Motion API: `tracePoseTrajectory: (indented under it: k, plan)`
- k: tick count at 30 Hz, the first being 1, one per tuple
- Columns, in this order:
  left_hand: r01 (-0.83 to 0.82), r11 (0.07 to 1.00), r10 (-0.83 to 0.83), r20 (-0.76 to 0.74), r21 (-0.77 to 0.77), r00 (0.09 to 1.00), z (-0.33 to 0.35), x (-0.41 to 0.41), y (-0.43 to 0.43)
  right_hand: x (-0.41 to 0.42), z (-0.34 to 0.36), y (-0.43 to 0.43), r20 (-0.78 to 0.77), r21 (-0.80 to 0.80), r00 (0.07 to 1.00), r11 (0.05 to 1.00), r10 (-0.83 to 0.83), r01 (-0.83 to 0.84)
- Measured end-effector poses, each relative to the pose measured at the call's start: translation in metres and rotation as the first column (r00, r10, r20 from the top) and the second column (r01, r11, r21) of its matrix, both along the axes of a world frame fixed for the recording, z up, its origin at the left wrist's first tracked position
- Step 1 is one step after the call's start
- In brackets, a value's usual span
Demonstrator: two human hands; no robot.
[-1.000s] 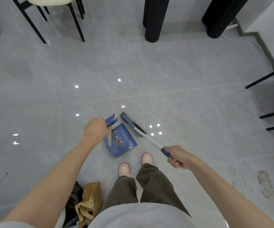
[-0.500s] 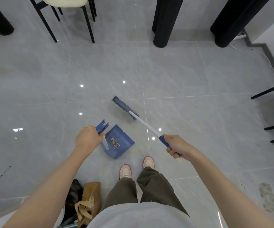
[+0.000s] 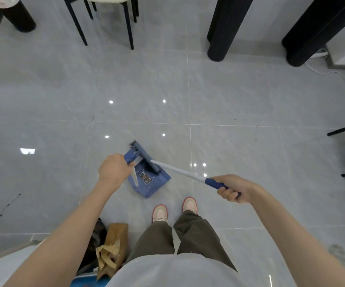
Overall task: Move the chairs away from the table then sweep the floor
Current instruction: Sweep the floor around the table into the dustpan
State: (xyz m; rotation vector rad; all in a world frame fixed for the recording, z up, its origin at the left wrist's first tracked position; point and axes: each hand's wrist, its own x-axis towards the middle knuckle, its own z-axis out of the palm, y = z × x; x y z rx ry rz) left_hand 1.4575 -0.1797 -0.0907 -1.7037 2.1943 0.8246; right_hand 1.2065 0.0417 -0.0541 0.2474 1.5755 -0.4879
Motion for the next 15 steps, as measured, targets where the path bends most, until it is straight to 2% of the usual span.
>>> tracePoseTrajectory:
  k: [7, 10, 15]
  plan:
    - [-0.054, 0.997, 0.051, -0.058, -0.056, 0.997, 0.004, 0.016, -0.017, 0.018, 0.018, -0.032, -0.023, -0.109, 0.995, 0.990, -0.092, 0.089]
    - [-0.089, 0.993, 0.082, -0.085, -0.076, 0.993, 0.007, 0.019, -0.033, 0.022, 0.027, -0.050, -0.072, -0.150, 0.988, 0.981, -0.138, 0.126]
    - [-0.091, 0.990, 0.081, -0.089, -0.112, 0.993, 0.016, 0.005, -0.061, 0.009, 0.039, -0.083, -0.192, -0.219, 0.973, 0.972, -0.129, 0.085]
